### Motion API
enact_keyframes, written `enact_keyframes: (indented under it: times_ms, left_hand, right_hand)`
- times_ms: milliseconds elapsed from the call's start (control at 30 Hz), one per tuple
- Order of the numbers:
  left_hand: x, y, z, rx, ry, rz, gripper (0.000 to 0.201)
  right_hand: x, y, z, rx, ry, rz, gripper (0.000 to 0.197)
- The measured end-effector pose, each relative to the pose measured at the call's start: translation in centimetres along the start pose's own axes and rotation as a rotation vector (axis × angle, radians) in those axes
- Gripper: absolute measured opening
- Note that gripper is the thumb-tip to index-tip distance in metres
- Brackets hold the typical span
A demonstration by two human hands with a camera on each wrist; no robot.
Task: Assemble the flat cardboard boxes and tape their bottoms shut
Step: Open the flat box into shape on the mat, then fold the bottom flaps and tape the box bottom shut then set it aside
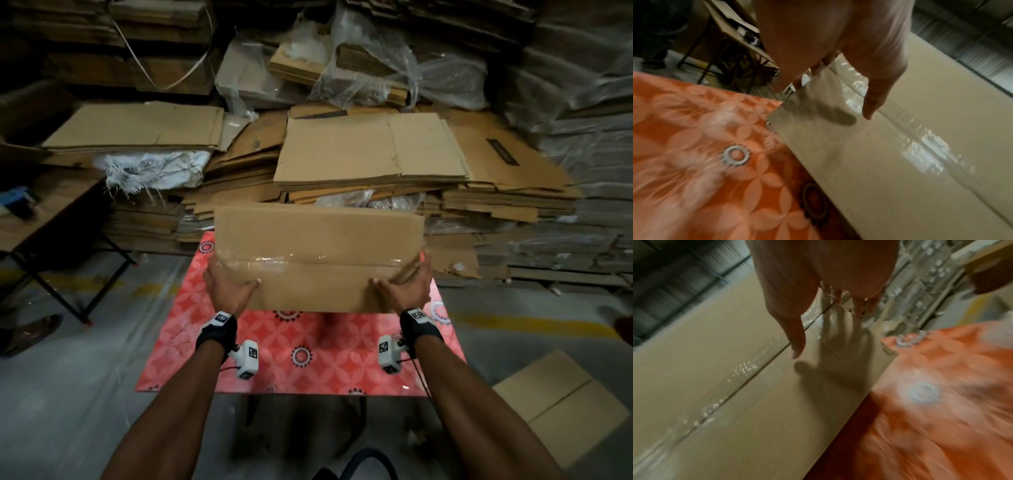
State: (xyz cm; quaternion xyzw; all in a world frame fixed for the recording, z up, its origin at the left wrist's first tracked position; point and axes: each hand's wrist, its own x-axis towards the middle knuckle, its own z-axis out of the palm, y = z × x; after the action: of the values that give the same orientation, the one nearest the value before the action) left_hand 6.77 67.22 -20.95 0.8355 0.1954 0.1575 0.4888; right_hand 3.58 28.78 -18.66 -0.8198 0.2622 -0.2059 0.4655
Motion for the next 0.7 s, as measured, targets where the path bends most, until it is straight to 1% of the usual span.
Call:
enact_keyframes:
  times_ms: [33, 67, 100, 133, 167, 200, 233, 267, 333, 433, 500, 567, 633, 700]
  left_hand:
    - [0.6, 2.1, -0.5, 0.031, 0.009, 0.05, 0.13]
    - [1.5, 3.5, -0.9, 0.056, 0.02, 0.087, 0.127]
    - [2.2, 5.3, -1.6, 0.095, 0.017, 0.115, 0.12]
    - [2.7, 7.2, -2.4, 0.128, -0.003, 0.139, 0.108]
    - [3.1, 9.0, -3.2, 0.177, -0.026, 0.146, 0.094]
    - [3.4, 10.8, -4.0, 0.226, -0.049, 0.159, 0.082]
    - [3.9, 12.5, -4.8, 0.282, -0.079, 0.158, 0.074]
    - [4.2, 13.8, -5.4, 0.331, -0.108, 0.166, 0.071]
    - [5.3, 15.2, -6.1, 0.404, -0.134, 0.158, 0.073]
    - [6.2, 14.6, -6.3, 0.449, -0.16, 0.104, 0.081]
    - [6.5, 12.2, -5.7, 0.482, -0.207, 0.075, 0.088]
    - [6.7, 9.3, -4.8, 0.5, -0.244, 0.049, 0.094]
    - [7.1, 6.5, -3.8, 0.512, -0.258, 0.015, 0.097]
    - [7.1, 4.8, -3.0, 0.549, -0.265, -0.003, 0.098]
  right_hand:
    - [1.0, -1.8, -0.4, -0.015, -0.009, -0.051, 0.124]
    - [1.9, -3.6, -0.8, -0.042, -0.025, -0.092, 0.112]
    - [3.0, -5.1, -1.1, -0.08, -0.044, -0.13, 0.097]
    - [4.1, -6.5, -1.3, -0.127, -0.066, -0.15, 0.085]
    - [5.1, -7.8, -1.5, -0.169, -0.091, -0.161, 0.08]
    - [6.1, -8.8, -1.7, -0.209, -0.121, -0.152, 0.08]
    - [7.2, -9.6, -1.7, -0.252, -0.148, -0.147, 0.083]
    - [8.0, -10.4, -1.8, -0.287, -0.177, -0.144, 0.087]
    - [9.0, -11.6, -1.9, -0.338, -0.231, -0.161, 0.094]
    - [8.5, -12.5, -2.1, -0.4, -0.317, -0.166, 0.086]
    - [7.4, -12.2, -2.1, -0.442, -0.388, -0.162, 0.079]
    - [6.7, -11.4, -2.1, -0.452, -0.438, -0.159, 0.076]
    - [6.2, -10.4, -1.7, -0.465, -0.46, -0.158, 0.077]
    - [6.2, -9.0, -0.9, -0.522, -0.471, -0.17, 0.087]
